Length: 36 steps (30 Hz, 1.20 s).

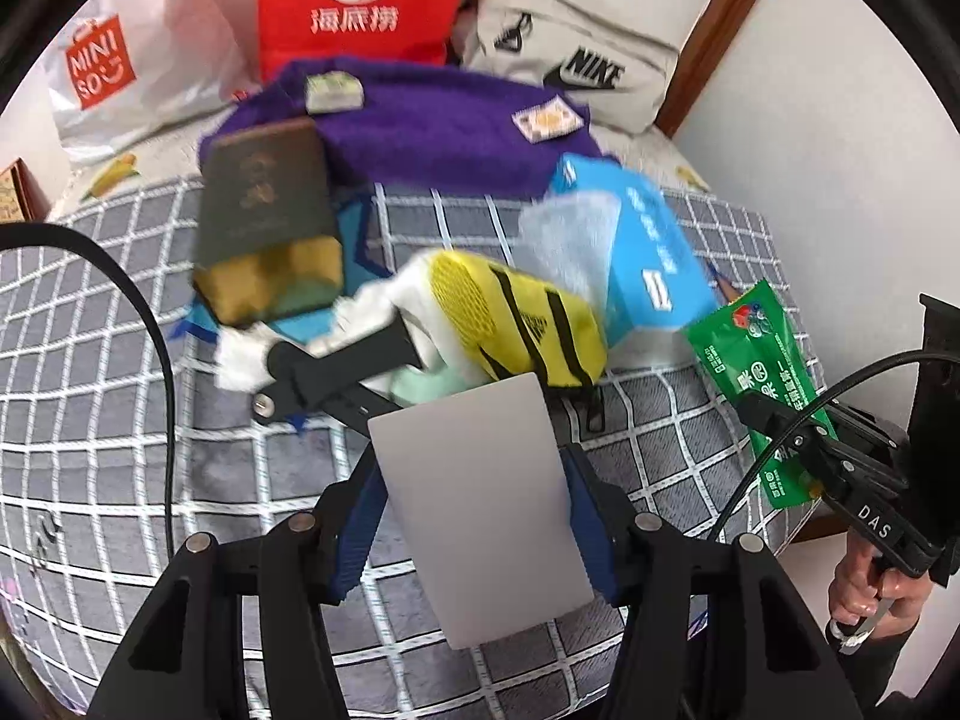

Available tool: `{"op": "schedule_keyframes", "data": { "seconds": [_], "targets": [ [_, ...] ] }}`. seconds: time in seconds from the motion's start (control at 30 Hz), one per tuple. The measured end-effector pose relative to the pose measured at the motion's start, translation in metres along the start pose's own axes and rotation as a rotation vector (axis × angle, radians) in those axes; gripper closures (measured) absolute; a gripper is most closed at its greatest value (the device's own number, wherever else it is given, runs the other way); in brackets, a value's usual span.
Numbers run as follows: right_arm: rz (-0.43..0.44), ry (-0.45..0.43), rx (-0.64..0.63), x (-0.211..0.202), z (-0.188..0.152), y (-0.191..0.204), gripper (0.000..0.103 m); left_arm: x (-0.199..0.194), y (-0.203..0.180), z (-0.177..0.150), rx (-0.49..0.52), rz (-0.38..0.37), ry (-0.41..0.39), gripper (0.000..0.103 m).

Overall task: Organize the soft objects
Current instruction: 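Carry the packet and sponge block onto the purple towel and release both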

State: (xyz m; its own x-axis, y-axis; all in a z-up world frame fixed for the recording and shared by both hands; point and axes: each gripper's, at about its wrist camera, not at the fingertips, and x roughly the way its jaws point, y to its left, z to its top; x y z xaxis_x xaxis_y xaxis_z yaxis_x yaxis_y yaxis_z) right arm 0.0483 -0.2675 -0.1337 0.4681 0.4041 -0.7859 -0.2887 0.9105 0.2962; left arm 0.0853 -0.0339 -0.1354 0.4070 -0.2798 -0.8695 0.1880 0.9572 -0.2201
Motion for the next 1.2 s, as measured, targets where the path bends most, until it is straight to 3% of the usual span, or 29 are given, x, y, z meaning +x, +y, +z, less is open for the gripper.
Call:
{"op": "schedule_keyframes", "data": {
  "seconds": [0.53,0.97,1.2],
  "targets": [
    [0.048,-0.073,-0.054,-0.012,0.053,0.026,0.096,-0.040,0.041,0.041,-0.044,-0.002,-0.129,0.049],
    [-0.002,-0.093,-0.057,0.001,0.110,0.006,0.096,-0.034,0.072,0.104,-0.054,0.018,-0.169,0.049],
    [-0.036,-0.087,-0.025,0.030,0.155,-0.016,0.096,-0.021,0.089,0.146,-0.041,0.044,-0.182,0.049]
  ]
}}
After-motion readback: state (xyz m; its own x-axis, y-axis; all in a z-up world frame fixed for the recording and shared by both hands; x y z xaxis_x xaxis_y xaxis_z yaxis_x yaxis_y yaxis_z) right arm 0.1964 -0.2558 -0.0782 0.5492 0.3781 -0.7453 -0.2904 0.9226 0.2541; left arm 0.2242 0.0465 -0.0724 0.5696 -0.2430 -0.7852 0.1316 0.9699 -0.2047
